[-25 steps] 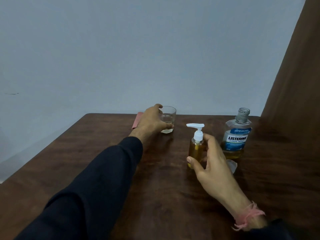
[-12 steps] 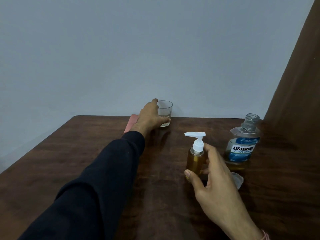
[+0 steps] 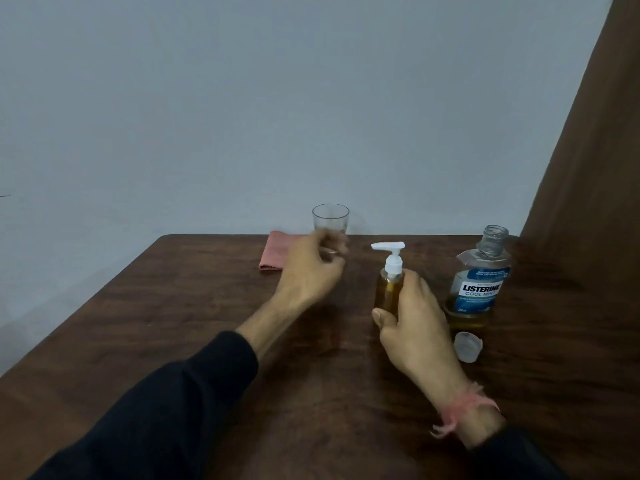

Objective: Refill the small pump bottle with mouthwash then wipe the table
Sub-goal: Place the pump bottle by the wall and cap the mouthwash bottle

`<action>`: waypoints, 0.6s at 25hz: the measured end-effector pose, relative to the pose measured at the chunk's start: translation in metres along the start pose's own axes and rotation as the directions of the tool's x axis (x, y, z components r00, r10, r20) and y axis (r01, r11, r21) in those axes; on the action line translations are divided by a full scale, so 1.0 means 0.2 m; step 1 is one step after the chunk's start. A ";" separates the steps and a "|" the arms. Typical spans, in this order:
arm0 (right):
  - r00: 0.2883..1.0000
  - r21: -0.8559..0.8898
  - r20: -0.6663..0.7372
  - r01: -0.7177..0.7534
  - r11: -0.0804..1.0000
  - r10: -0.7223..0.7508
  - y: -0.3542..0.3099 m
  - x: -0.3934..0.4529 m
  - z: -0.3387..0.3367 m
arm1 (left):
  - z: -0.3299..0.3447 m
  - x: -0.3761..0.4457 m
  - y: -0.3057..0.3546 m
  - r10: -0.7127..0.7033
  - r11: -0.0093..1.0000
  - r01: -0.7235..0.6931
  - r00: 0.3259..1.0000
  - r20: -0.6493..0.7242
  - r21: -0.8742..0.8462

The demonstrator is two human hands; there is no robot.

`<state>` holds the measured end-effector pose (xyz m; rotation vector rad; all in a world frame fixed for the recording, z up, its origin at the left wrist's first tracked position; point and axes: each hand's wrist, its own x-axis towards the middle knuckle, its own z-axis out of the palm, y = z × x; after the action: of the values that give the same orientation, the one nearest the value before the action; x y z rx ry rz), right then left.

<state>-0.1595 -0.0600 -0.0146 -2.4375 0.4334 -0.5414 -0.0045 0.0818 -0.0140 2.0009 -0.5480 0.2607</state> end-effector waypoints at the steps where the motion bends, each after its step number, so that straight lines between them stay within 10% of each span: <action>1: 0.999 -0.018 0.012 -0.032 0.999 0.033 -0.02 0.04 0.01 | 0.01 -0.08 0.01 -0.011 0.999 0.015 0.996 0.094 -0.045; 7: 0.993 -0.050 -0.022 -0.119 0.992 0.118 -0.10 0.26 0.06 | 0.14 -0.22 0.10 -0.154 0.933 0.195 0.976 0.153 -0.304; 15: 0.980 -0.039 0.076 -0.181 0.983 0.183 -0.10 0.31 0.06 | 0.27 -0.02 0.20 -0.140 0.988 0.142 0.989 0.037 -0.062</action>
<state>-0.0979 -0.0650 0.0062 -2.4084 0.6287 -0.3614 -0.0293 0.0190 -0.0098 1.9734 -0.4273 0.1224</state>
